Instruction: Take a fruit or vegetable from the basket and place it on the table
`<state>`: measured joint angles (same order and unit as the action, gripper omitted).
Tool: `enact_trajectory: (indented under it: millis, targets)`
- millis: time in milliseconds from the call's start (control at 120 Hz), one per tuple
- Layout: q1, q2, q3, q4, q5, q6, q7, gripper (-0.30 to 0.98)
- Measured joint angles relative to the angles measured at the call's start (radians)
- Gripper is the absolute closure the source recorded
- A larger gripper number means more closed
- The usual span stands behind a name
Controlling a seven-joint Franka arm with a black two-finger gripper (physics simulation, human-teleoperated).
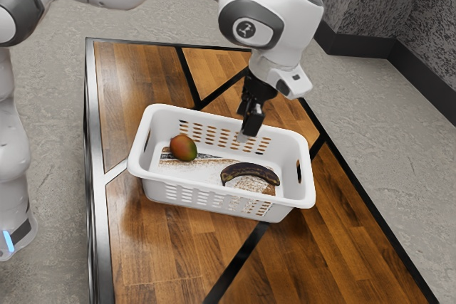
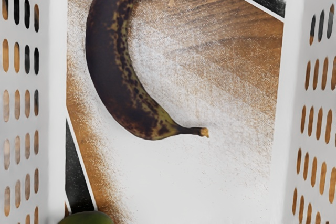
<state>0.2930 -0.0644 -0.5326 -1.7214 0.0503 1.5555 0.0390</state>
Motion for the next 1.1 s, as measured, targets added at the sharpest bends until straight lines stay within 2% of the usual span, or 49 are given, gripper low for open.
enact_trajectory:
  millis: [317,642,842,1100]
  targets:
    - [0.024,-0.032,0.002,-0.092,0.054,0.097,0.131,0.01]
    - [0.020,-0.034,0.000,-0.200,-0.049,0.331,0.216,0.01]
    - [0.021,-0.039,0.005,-0.257,-0.063,0.434,0.248,0.01]
    - [0.027,-0.058,0.061,-0.318,-0.063,0.485,0.278,0.01]
